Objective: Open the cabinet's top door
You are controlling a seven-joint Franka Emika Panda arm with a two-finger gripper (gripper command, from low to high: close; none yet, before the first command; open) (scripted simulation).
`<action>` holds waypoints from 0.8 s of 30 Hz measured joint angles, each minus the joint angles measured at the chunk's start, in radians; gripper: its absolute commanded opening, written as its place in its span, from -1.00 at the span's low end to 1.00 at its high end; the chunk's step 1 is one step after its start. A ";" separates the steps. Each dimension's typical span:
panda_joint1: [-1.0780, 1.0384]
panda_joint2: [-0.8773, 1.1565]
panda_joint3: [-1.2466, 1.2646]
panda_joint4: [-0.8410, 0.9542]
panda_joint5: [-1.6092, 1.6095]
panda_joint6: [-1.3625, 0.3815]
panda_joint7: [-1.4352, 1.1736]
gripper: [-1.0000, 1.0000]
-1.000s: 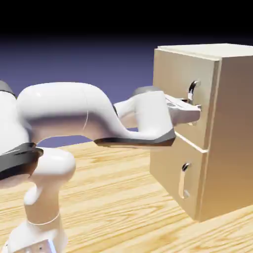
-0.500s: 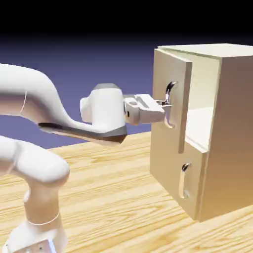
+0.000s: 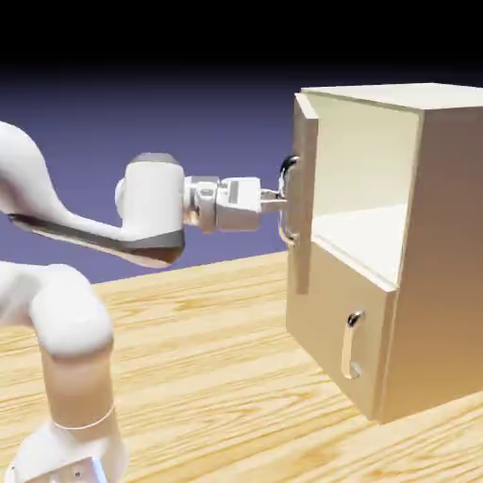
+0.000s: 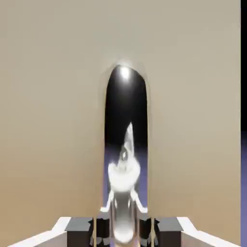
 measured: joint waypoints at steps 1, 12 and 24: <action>-0.034 -0.013 0.036 -0.004 0.030 0.018 0.000 -1.00; -0.072 -0.176 0.288 -0.076 0.488 -0.060 -0.218 -1.00; 0.081 -0.166 0.641 0.003 1.000 -0.515 -0.363 -1.00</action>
